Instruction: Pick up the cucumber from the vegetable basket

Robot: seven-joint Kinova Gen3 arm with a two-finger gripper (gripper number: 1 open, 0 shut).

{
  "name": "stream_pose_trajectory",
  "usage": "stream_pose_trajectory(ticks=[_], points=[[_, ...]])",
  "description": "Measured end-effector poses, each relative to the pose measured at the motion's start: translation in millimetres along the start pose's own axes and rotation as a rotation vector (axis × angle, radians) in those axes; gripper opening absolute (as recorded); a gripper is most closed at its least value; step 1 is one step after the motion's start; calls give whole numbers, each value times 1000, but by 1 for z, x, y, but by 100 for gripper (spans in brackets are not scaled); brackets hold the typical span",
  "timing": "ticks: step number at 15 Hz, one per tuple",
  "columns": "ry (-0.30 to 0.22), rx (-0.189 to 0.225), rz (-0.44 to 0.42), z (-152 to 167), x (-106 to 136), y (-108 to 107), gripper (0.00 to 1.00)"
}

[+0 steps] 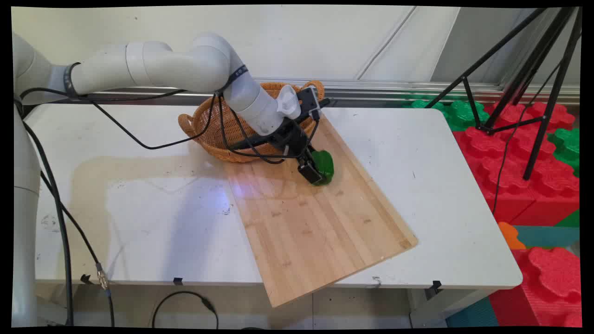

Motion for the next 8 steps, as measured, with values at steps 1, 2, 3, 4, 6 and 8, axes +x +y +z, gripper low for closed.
stream_pose_trajectory(ticks=[1, 2, 3, 4, 6, 8], points=[[8, 0, -3, 1, 2, 1, 100], [21, 0, -10, 0, 4, 2, 100], [32, -2, -14, -3, 7, 3, 100], [46, -4, -18, -8, 8, 4, 100], [67, -9, -21, -20, 10, 6, 100], [84, -12, -20, -39, 7, 8, 100]])
